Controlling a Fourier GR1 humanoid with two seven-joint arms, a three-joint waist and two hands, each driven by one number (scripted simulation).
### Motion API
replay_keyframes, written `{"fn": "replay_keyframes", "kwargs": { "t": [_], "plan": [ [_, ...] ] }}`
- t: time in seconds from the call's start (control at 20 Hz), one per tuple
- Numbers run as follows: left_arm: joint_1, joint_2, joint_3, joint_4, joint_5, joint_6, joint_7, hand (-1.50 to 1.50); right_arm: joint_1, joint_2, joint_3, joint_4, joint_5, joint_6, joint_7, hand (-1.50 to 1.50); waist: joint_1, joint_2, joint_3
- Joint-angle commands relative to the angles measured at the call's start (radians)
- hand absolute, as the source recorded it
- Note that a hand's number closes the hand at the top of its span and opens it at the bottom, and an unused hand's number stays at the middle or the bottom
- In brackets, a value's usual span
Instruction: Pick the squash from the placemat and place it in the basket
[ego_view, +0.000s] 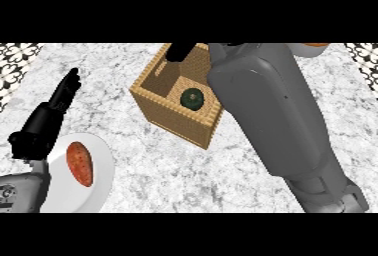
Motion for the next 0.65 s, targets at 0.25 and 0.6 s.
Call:
{"fn": "replay_keyframes", "kwargs": {
  "t": [0.25, 0.6],
  "plan": [
    [0.048, 0.011, 0.025, -0.004, 0.017, -0.013, -0.027, 0.00, 0.055, -0.039, -0.169, -0.157, 0.183, -0.336, 0.111, -1.50, -0.015, -0.005, 0.001],
    [0.022, 0.008, 0.027, -0.006, 0.008, -0.003, 0.003, 0.00, 0.268, -0.118, -0.286, -0.419, 0.217, -0.313, 0.047, -1.50, -0.039, -0.006, 0.002]
  ]
}}
